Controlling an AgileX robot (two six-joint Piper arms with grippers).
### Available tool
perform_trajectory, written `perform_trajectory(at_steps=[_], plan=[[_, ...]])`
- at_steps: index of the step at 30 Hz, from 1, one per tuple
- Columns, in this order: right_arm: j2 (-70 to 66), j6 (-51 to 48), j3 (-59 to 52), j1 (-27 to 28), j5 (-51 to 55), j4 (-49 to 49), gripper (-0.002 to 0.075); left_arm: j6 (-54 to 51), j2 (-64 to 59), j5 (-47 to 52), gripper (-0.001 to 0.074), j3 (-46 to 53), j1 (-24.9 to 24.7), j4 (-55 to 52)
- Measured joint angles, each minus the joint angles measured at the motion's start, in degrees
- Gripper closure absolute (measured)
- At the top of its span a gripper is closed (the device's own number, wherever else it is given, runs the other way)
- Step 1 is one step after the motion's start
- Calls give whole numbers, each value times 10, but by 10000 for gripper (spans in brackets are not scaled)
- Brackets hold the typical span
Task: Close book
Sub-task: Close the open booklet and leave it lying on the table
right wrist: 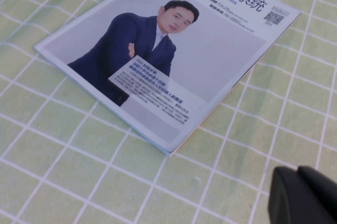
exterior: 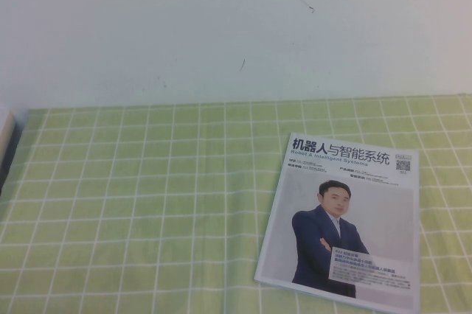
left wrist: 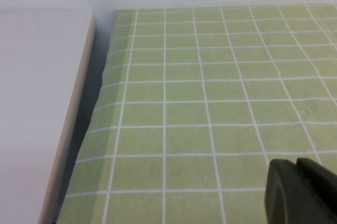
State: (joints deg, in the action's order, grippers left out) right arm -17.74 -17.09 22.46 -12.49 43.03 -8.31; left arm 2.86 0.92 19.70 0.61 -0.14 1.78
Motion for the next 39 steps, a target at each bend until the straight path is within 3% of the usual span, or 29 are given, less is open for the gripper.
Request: perform_trajectory(at_steps=[24,34,39], plan=[[2,0,-1,0,-4,0,729,4,0,0,739,0,0,2],[145,0,-112,4,-96,54,729,6,0,0,739,0,0,2],[184,0,-185,46,-190,76,729,6,0,0,739,0,0,2]])
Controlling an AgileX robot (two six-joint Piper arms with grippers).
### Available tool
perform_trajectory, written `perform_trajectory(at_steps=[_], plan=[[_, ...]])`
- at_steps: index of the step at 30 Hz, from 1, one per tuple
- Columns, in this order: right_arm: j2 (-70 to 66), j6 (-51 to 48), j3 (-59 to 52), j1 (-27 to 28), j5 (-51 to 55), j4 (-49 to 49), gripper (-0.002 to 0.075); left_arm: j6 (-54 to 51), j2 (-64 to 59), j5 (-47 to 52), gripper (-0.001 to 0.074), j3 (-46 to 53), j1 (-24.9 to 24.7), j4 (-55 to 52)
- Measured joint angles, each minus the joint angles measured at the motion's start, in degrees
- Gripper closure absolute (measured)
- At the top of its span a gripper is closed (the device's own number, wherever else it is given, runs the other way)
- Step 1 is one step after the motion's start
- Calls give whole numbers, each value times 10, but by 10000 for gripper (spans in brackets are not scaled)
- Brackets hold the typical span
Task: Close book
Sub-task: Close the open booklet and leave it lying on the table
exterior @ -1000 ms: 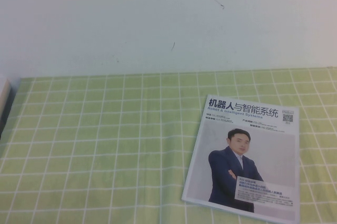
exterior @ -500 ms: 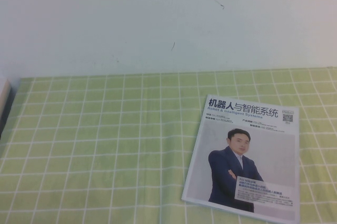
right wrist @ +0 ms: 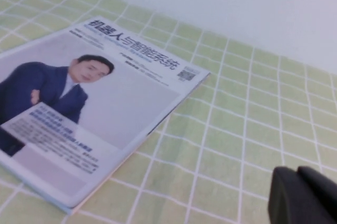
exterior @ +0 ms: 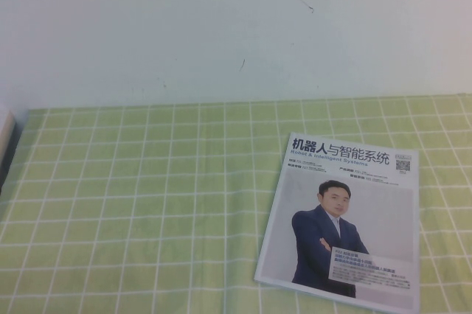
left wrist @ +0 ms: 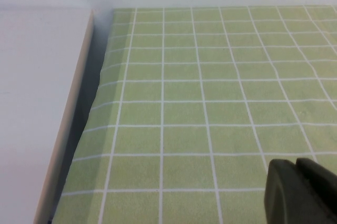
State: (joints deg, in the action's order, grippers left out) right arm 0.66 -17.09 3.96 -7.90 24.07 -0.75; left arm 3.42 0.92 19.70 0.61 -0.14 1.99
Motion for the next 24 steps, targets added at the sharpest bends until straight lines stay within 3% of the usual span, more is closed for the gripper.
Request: perform_trajectory(at_steps=[7,24], plan=[[0,55,-52,74,-43,8,729,0,0,0,739,0,0,0],[0,89,-51,79,-41,20,729,0,0,0,739,0,0,0]])
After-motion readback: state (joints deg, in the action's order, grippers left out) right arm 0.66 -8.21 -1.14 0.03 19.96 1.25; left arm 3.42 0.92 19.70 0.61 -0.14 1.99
